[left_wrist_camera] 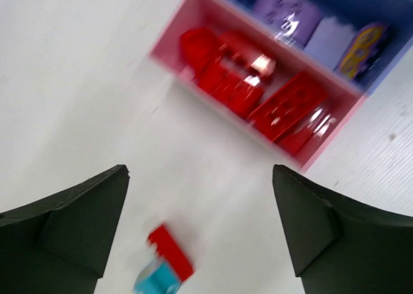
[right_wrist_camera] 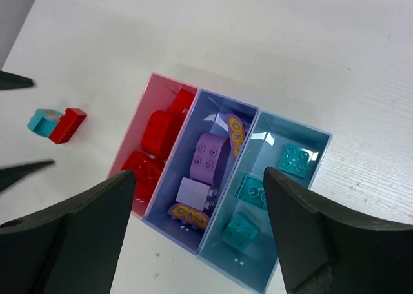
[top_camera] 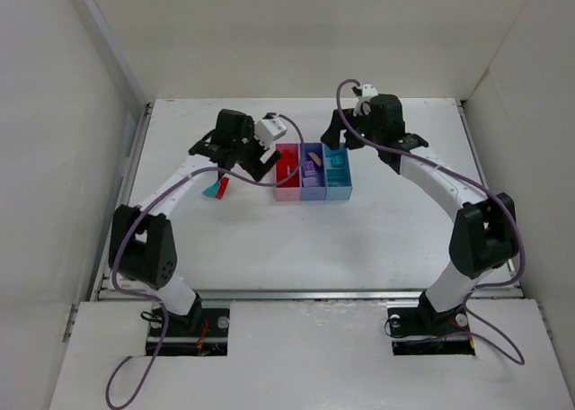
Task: Sort the legos into containers by color
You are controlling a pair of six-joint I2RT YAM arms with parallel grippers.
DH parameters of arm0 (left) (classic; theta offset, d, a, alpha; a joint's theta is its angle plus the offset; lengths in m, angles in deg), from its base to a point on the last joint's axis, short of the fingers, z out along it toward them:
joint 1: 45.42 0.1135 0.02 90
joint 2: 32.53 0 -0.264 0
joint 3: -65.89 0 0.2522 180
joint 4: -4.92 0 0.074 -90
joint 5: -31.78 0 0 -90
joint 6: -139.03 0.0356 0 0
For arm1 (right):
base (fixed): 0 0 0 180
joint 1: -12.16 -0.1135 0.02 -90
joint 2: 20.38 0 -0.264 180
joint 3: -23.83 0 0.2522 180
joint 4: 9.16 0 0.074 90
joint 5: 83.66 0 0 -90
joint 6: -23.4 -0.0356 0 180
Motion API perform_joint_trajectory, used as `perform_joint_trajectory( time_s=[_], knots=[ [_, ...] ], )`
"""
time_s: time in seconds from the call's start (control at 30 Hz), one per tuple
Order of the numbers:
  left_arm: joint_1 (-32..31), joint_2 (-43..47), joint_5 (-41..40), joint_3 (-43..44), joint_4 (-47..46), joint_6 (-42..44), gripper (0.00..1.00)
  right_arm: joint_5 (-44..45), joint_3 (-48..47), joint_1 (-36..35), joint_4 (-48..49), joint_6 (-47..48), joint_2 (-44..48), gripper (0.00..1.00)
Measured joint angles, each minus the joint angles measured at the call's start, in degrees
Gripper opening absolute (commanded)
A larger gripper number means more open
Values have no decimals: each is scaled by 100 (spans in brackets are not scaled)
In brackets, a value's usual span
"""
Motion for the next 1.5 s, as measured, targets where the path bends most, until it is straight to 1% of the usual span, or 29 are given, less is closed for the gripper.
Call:
perform_joint_trajectory(
  time_s=[0.07, 0.1, 0.2, 0.3, 0.37, 0.43, 0.47, 0.53, 0.6, 0.67, 0.8, 0.87, 0.97, 1.07, 1.1, 1.2, 1.23, 1.33, 1.37, 1.5],
  knots=[
    [302, 372, -96, -118, 254, 192, 75, -4, 50, 0, 9, 17, 59, 86],
    [459, 586, -225, -221, 337, 293, 75, -9, 96, -7, 7, 33, 109, 86],
    [844, 1231, -706, -767, 468, 774, 84, -15, 144, -37, 0, 98, 197, 86],
    [903, 1602, -1069, -1390, 603, 1786, 90, -50, 151, -127, -2, 195, 214, 86],
    [964, 1526, -1174, -1515, 807, 2503, 91, -116, 151, -192, -4, 258, 214, 86],
    [1167, 1233, -1257, -1419, 1019, 3215, 93, -190, 151, -234, -2, 321, 214, 86],
    [1316, 1005, -1281, -1241, 1185, 3521, 94, -208, 151, -262, -4, 361, 214, 86],
    [1578, 501, -1309, -800, 1403, 4076, 100, -251, 151, -271, -4, 424, 214, 86],
    [1799, 92, -1250, -422, 1541, 4616, 100, -278, 151, -273, -4, 492, 214, 86],
    [1884, -57, -1088, -348, 1652, 5211, 100, -280, 151, -273, -4, 557, 214, 86],
    [1849, -79, -793, -476, 1786, 5847, 100, -278, 151, -273, -4, 662, 214, 87],
    [1801, -105, -664, -540, 1792, 5995, 98, -280, 151, -273, -4, 713, 212, 87],
    [1707, -179, -476, -597, 1759, 6070, 90, -299, 138, -273, 2, 748, 170, 87],
    [1628, -323, -400, -634, 1742, 6052, 77, -341, 105, -273, -22, 765, 92, 87],
    [1609, -404, -389, -636, 1725, 6043, 67, -350, 81, -273, -22, 767, 63, 87],
    [1598, -627, -396, -667, 1692, 6024, 49, -365, 66, -273, -31, 767, 35, 87],
    [1598, -678, -402, -704, 1687, 6013, 35, -365, 63, -273, -26, 767, 35, 87],
    [1598, -721, -422, -734, 1718, 6000, 12, -365, 63, -273, -31, 772, 35, 87],
    [1598, -721, -420, -734, 1709, 5978, 0, -365, 63, -273, -33, 776, 35, 87],
    [1598, -721, -411, -726, 1714, 5836, 0, -361, 63, -273, -46, 787, 35, 87]
  ],
)
